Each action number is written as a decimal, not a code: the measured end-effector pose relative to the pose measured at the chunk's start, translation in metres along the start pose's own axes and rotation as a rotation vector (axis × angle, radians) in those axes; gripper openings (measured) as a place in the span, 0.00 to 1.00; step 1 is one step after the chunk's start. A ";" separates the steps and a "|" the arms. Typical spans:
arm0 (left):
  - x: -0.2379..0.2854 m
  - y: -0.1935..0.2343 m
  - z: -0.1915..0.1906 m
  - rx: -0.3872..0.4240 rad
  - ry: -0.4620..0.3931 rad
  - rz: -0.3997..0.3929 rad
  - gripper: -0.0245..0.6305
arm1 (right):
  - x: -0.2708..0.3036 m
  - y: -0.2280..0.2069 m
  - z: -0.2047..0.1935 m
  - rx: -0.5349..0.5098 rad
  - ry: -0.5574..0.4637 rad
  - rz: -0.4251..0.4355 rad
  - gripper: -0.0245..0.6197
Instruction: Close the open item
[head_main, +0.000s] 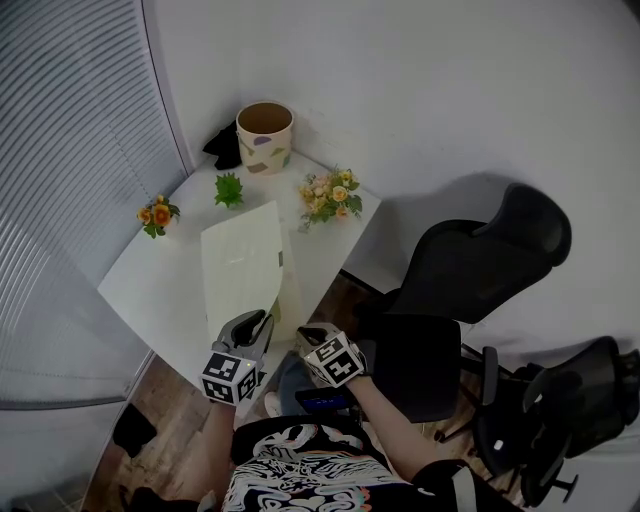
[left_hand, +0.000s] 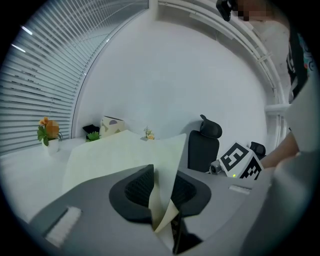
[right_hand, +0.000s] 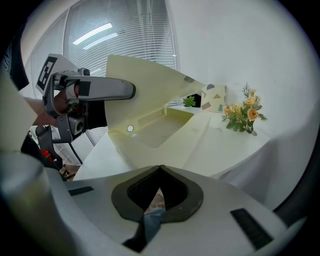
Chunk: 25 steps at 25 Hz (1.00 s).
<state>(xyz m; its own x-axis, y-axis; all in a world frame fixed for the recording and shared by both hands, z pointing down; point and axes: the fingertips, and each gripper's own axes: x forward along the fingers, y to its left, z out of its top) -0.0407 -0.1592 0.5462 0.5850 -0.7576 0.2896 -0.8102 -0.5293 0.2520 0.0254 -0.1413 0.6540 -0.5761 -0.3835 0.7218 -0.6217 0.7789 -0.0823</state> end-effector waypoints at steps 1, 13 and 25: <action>0.001 0.000 -0.001 0.000 0.006 -0.003 0.13 | 0.000 0.000 0.000 -0.001 0.000 0.001 0.04; 0.018 -0.006 -0.023 0.021 0.097 -0.033 0.14 | 0.000 0.000 0.000 0.006 0.004 0.015 0.04; 0.034 -0.008 -0.045 0.037 0.212 -0.049 0.15 | 0.000 0.001 0.000 0.002 0.003 0.036 0.04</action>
<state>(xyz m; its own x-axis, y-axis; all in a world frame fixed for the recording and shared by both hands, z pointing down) -0.0124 -0.1638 0.5959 0.6157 -0.6350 0.4666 -0.7789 -0.5803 0.2381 0.0249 -0.1408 0.6540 -0.5961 -0.3541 0.7206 -0.6019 0.7910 -0.1093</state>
